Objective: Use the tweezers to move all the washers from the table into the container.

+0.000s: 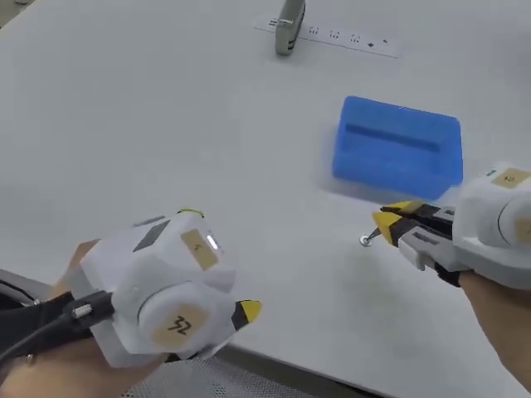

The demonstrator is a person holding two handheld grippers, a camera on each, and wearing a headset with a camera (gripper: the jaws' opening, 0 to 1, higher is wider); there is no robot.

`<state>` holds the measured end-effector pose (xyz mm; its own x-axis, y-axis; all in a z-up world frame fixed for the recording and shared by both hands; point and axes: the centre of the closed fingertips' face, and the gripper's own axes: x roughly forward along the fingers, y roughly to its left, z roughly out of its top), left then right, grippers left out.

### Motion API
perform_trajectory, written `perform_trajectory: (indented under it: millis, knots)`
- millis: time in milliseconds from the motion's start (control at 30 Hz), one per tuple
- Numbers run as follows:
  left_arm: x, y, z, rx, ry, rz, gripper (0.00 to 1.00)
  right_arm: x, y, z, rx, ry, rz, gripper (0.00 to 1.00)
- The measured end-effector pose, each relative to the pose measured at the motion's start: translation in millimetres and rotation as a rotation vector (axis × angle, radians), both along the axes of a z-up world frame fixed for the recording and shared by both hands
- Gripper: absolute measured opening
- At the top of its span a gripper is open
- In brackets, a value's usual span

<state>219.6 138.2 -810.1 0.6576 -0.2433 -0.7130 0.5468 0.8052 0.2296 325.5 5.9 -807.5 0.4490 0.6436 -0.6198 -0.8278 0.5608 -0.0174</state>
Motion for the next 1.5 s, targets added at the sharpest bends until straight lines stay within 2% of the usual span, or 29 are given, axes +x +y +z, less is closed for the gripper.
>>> perform_trajectory:
  millis: [200, 333, 400, 600, 767, 833, 867, 967, 1133, 1200, 1233, 1267, 1300, 1500]
  knots:
    - [1.4, -0.2, 2.8, -0.016, -0.011, 0.007, 0.70, 1.2, 0.3, 0.5, -0.006, 0.030, -0.014, 0.01]
    - [1.5, -1.1, 4.2, -0.027, -0.015, 0.008, 0.71, 1.0, 1.6, 3.1, -0.015, 0.031, -0.004, 0.01]
    - [2.0, -1.3, 5.6, -0.030, -0.023, 0.007, 0.71, 1.3, 2.0, 9.7, -0.003, 0.030, -0.004, 0.01]
    - [5.6, -1.7, 14.2, -0.081, -0.057, 0.028, 0.77, 5.5, 2.8, 32.2, 0.037, 0.026, -0.016, 0.01]
    - [7.3, -3.2, 18.6, -0.101, -0.082, 0.031, 0.82, 17.1, -0.4, 52.7, 0.072, 0.000, -0.032, 0.01]
    - [9.1, -2.9, 22.0, -0.102, -0.104, 0.036, 0.87, 20.5, -0.1, 60.4, 0.085, -0.010, -0.034, 0.01]
    - [11.3, -2.8, 25.9, -0.104, -0.133, 0.036, 0.90, 22.4, 0.1, 63.0, 0.090, -0.015, -0.035, 0.01]
    - [11.8, -3.7, 27.7, -0.126, -0.133, 0.043, 0.94, 29.8, 0.4, 71.0, 0.091, -0.038, -0.038, 0.01]
    - [14.9, -3.4, 31.6, -0.156, -0.155, 0.059, 0.99, 45.0, 0.1, 82.5, 0.107, -0.065, -0.054, 0.01]
    - [15.6, -2.8, 31.5, -0.161, -0.156, 0.066, 0.99, 50.8, 1.0, 84.9, 0.112, -0.070, -0.059, 0.01]
    - [16.5, -1.9, 33.2, -0.156, -0.167, 0.067, 0.99, 53.0, 1.6, 85.7, 0.114, -0.073, -0.061, 0.01]
    - [19.0, -2.2, 39.3, -0.165, -0.207, 0.064, 0.99, 56.6, 2.7, 87.0, 0.116, -0.080, -0.064, 0.02]
    - [19.0, -2.6, 40.9, -0.177, -0.213, 0.066, 0.99, 59.0, 3.5, 87.3, 0.116, -0.083, -0.066, 0.02]
    - [19.3, -0.4, 39.0, -0.180, -0.201, 0.083, 0.99, 80.2, 5.7, 81.4, 0.109, -0.098, -0.083, 0.02]
